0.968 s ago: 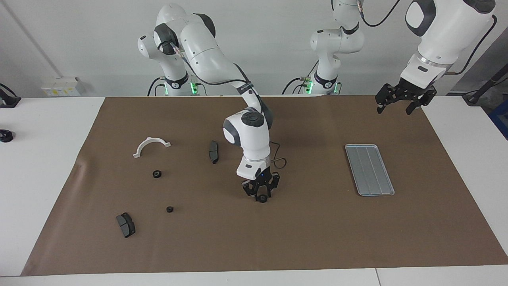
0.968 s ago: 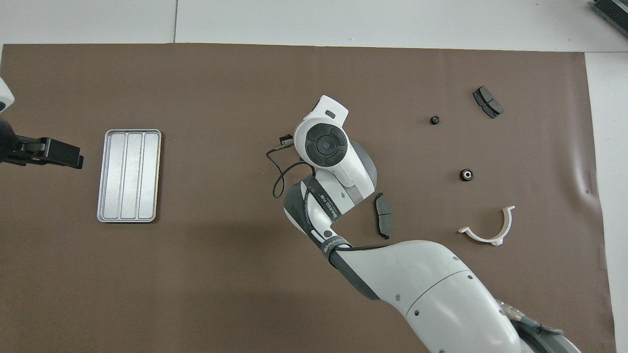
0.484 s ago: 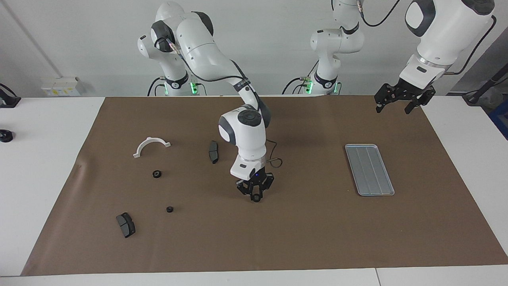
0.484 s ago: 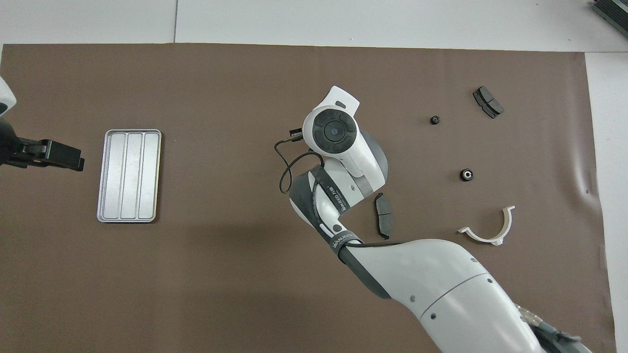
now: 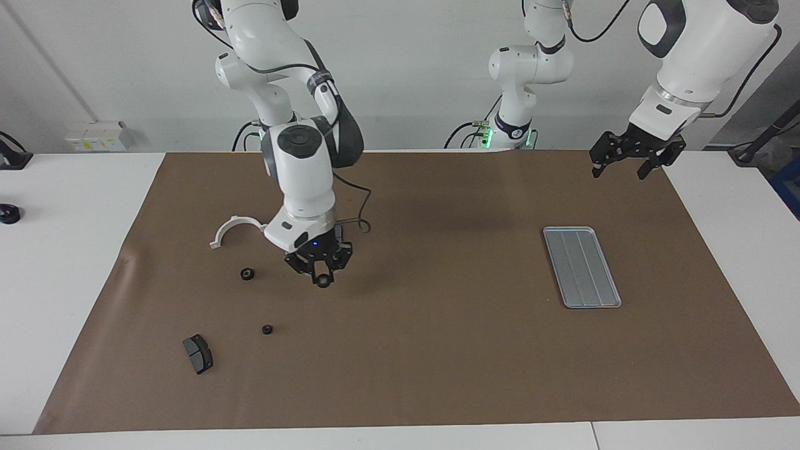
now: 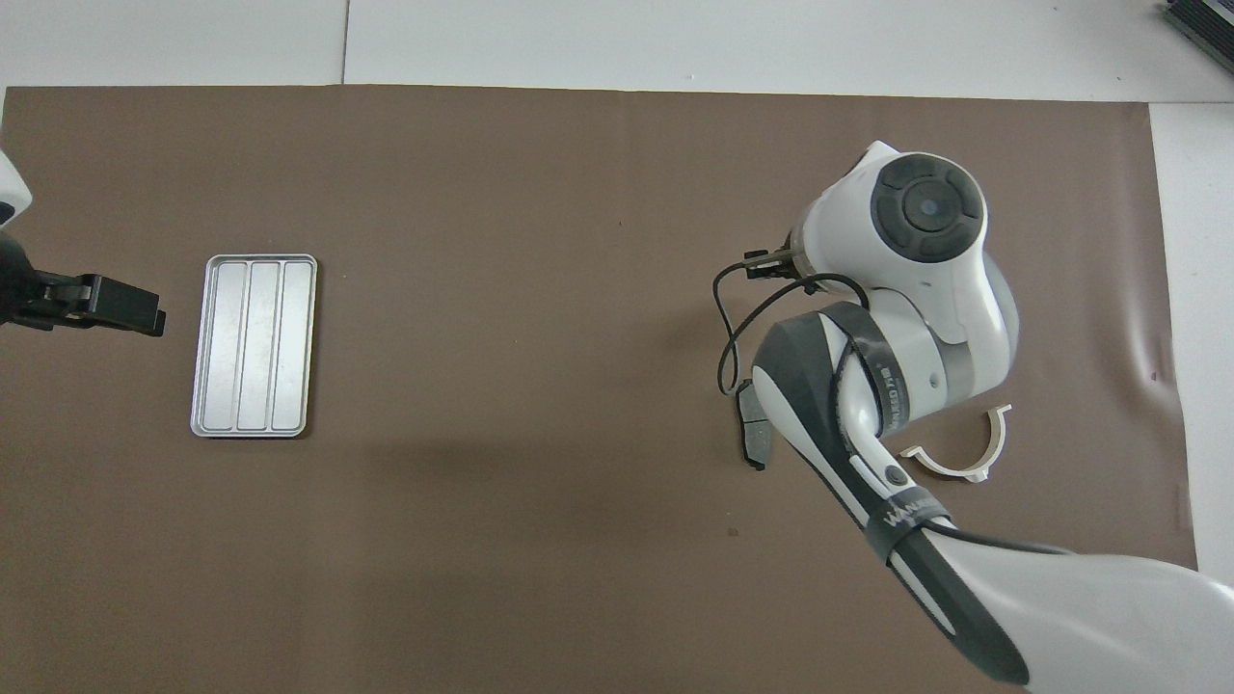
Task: Place bearing gear from tray to pile
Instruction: 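Lower the third gear beside the other gears with the right gripper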
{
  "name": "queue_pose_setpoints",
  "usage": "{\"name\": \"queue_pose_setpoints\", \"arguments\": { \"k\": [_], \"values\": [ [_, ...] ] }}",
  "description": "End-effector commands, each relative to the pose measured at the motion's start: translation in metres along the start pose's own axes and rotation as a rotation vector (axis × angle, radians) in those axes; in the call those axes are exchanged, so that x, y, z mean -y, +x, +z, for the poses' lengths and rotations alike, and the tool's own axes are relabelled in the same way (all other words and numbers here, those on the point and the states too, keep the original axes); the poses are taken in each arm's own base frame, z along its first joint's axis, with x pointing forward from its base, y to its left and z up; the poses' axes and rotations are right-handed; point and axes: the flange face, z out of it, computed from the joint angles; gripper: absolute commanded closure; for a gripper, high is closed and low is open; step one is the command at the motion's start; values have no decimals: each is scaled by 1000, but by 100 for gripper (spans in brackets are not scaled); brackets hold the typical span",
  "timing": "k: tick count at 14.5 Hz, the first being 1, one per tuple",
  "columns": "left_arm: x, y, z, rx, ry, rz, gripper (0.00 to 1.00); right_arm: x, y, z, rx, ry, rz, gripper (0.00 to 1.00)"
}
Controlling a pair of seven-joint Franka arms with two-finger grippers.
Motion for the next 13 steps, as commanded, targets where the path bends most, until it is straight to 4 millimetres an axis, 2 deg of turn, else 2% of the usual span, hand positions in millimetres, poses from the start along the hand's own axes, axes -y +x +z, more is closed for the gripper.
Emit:
{"name": "queue_pose_setpoints", "arguments": {
  "k": [1,3,5,7,13],
  "values": [
    [2,-9,-1,-2,10,-6,0,-40,-51,19,51,3,-32,100],
    [3,-9,-1,-2,10,-7,0,-67,-71,35,59,6,-23,100],
    [2,-9,-1,-2,10,-6,0,-81,-91,54,62,8,-18,100],
    [3,-9,-1,-2,10,-7,0,-93,-104,73,45,10,0,100],
    [2,-9,-2,-3,10,-6,0,-90,-110,96,23,19,20,100]
  ]
}}
